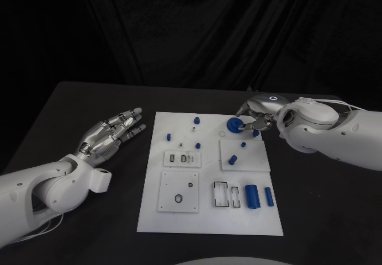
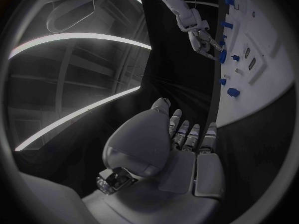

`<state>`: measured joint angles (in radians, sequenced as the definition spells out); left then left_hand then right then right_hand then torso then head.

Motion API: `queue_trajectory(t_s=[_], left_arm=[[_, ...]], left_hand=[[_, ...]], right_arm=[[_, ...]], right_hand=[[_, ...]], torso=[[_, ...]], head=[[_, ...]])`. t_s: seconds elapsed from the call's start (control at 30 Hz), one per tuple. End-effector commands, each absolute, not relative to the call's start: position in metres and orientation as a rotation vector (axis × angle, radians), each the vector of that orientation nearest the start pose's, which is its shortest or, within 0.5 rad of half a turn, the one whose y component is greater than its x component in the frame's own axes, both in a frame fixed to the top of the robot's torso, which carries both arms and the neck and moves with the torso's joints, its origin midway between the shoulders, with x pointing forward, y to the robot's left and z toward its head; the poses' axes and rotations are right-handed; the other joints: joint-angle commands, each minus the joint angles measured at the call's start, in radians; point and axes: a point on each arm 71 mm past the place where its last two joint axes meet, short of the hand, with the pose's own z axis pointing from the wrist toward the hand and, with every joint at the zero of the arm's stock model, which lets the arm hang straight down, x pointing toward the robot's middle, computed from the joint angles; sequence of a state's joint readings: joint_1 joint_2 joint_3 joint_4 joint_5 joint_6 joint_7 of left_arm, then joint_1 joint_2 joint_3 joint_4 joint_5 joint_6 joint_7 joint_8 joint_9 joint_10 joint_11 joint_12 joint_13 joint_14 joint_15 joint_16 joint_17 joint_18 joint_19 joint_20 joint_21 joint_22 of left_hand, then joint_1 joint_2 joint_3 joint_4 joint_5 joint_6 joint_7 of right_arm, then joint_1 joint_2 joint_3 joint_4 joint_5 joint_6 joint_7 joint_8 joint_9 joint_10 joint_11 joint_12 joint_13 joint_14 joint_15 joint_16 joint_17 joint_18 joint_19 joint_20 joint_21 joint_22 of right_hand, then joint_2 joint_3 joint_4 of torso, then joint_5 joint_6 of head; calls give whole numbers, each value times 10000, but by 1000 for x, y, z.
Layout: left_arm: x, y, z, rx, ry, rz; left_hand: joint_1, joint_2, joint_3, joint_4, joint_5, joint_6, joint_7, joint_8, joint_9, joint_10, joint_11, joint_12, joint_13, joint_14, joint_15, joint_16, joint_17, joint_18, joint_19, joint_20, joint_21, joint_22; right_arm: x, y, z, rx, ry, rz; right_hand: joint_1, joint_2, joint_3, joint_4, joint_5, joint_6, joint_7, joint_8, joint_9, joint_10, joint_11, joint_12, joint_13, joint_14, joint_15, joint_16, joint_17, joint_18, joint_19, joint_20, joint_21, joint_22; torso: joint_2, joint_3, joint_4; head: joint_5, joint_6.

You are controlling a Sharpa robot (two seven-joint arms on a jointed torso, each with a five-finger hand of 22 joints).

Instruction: Assemble the parts on the task board

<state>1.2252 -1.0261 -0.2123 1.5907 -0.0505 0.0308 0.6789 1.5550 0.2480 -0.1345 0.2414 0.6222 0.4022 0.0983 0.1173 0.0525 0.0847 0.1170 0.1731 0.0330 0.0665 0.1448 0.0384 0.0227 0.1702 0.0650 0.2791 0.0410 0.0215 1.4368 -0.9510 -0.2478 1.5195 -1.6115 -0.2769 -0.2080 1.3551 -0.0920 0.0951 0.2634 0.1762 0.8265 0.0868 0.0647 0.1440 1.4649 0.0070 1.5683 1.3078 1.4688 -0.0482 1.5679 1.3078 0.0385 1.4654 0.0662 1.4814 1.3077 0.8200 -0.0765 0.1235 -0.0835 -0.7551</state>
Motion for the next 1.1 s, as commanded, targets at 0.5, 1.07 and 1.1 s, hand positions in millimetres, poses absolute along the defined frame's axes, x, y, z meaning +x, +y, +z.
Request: queue_trajectory(t_s=[0.5,1.07,1.1], left_arm=[[443,264,-195,-8966,13498,-18963],[444,265,-196,-8994,13551,-18900],[444,266,-196,-8995,13552,-18896]], left_hand=[[50,15,61,-26,47,-11,52,20,-3,3,53,61,6,-4,94,49,8,105,20,75,29,14],[51,13,75,-33,45,-38,57,11,-6,-7,58,49,3,-6,101,48,7,104,23,77,31,14],[51,13,75,-33,45,-38,57,11,-6,-7,58,49,3,-6,101,48,7,104,23,77,31,14]], right_arm=[[504,-262,-159,-3074,16841,2530],[501,-256,-158,-3215,16477,3003],[501,-256,-157,-3216,16410,3057]], right_hand=[[214,188,66,-251,596,770,49,404,242,1059,-36,25,2630,1020,-47,28,2630,-86,275,-63,54,1908],[557,304,369,-803,2715,2301,-371,1400,1445,1059,-414,25,2630,1020,-344,28,2630,-102,345,-355,82,1999],[567,308,381,-827,2779,2318,-387,1446,1507,1059,-414,25,2630,1020,-364,28,2630,-104,346,-357,81,2001]], torso=[[17,4,24],[10,6,-5],[9,6,-8]], head=[[-25,26],[40,16],[55,11]])
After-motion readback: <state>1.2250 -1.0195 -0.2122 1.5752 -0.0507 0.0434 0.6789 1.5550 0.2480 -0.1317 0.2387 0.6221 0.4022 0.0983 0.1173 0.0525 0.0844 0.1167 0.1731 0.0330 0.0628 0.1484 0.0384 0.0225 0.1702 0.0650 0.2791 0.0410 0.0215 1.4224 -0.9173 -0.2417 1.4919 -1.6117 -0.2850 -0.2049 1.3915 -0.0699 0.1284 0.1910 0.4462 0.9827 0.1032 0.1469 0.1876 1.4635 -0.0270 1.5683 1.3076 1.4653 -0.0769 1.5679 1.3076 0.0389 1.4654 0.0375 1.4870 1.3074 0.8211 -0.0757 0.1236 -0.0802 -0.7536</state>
